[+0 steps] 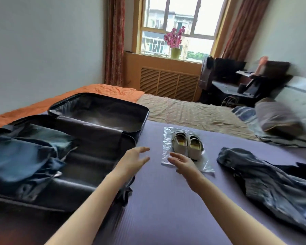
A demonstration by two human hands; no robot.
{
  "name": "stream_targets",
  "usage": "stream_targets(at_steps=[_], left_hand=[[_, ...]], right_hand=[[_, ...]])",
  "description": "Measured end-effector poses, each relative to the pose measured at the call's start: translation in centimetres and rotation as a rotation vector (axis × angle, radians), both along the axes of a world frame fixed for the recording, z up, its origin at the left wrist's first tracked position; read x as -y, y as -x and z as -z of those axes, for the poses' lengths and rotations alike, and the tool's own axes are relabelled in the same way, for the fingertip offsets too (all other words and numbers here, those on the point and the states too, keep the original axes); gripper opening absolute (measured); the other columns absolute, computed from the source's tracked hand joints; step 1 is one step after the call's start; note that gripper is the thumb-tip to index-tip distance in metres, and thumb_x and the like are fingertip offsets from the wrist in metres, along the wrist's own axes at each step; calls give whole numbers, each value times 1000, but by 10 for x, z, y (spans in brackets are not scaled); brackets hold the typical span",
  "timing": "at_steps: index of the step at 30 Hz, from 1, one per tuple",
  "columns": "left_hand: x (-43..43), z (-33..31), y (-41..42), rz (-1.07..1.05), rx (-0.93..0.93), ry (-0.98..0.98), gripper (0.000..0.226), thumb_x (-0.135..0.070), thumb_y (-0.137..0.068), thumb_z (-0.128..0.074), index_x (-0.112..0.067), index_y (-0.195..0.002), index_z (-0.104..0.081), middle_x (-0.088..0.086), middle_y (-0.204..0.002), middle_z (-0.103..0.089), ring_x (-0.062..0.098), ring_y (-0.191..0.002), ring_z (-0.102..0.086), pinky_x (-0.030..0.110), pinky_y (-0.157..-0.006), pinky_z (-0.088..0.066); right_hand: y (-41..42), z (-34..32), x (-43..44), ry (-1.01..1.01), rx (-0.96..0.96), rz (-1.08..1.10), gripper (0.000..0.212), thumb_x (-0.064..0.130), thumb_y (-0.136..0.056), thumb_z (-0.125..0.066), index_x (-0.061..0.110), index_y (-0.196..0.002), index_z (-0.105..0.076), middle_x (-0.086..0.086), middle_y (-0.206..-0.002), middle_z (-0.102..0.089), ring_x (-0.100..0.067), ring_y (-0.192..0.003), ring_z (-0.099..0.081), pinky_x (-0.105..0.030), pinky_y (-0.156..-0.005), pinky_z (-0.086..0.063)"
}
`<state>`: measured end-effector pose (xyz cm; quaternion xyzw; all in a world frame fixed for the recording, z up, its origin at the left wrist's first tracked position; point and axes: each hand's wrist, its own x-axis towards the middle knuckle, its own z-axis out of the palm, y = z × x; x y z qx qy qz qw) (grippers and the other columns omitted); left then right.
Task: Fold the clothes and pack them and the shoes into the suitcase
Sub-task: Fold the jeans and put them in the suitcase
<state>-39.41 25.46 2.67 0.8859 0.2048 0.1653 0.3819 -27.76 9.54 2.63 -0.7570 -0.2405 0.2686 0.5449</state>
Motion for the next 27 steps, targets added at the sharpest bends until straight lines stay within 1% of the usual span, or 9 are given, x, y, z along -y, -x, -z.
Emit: stream_targets(at_steps=[4,7,10,15,19,21,24,25,27], left_hand=[[74,20,-69,115,-70,1,41,-21,-93,-56,-16,-134,-51,3,-136,-53,16,-127,-46,20,-100,-30],[124,36,-108,181,-101,-16,44,-20,-92,-57,-15,-135,-48,2,-138,-50,15,-128,-45,19,-100,-29],[167,54,-137,235,-139,-6,45,-22,-93,-57,-17,-136,-47,0,-140,-48,15,-128,-43,23,-103,-31],[210,86,-168,293,-209,-5,45,-25,-96,-51,-18,-139,-43,1,-146,-40,14,-135,-35,26,-108,-26],[226,124,-179,306,-420,-212,56,-39,-99,-40,-24,-149,-21,4,-158,-8,18,-145,-8,37,-117,-13],[228,146,-174,313,-532,-302,62,-52,-97,-29,-27,-151,-12,3,-159,2,18,-146,2,40,-117,-5],[228,165,-165,312,-508,-355,97,-71,-62,6,-32,-150,-5,-2,-159,8,13,-145,9,35,-115,4],[227,166,-165,305,-494,-358,100,-71,-58,9,-34,-150,-6,-3,-158,7,11,-145,9,34,-114,4],[226,166,-169,294,-491,-356,84,-72,-75,-5,-33,-150,-9,-4,-159,5,11,-145,6,34,-114,3]], right_hand=[[-50,13,82,41,69,160,37,13,-93,-59,4,-128,-54,-8,-119,-60,-10,-101,-53,-10,-72,-42],[-79,31,135,71,129,236,38,13,-91,-61,8,-128,-55,-6,-124,-58,-13,-115,-52,-22,-92,-40],[-107,52,181,186,246,293,47,20,-88,-64,18,-133,-51,-4,-131,-49,-18,-133,-34,-34,-110,-31],[-148,85,238,544,561,302,61,27,-91,-60,24,-146,-34,2,-156,-24,-20,-145,-9,-35,-116,-10],[-175,108,266,842,725,243,62,37,-96,-50,28,-150,-21,5,-159,-13,-21,-146,-4,-36,-118,-4],[-182,118,272,906,808,231,62,36,-96,-51,27,-150,-23,5,-159,-15,-22,-146,-7,-37,-118,-6],[-191,130,274,877,924,288,57,29,-88,-64,24,-141,-44,0,-150,-37,-26,-140,-28,-40,-114,-23],[-193,132,273,838,961,319,52,24,-80,-74,21,-129,-58,-4,-140,-51,-30,-131,-41,-43,-107,-33],[-200,138,272,729,1005,418,37,16,-59,-89,17,-94,-76,-5,-107,-71,-33,-104,-61,-46,-89,-49]])
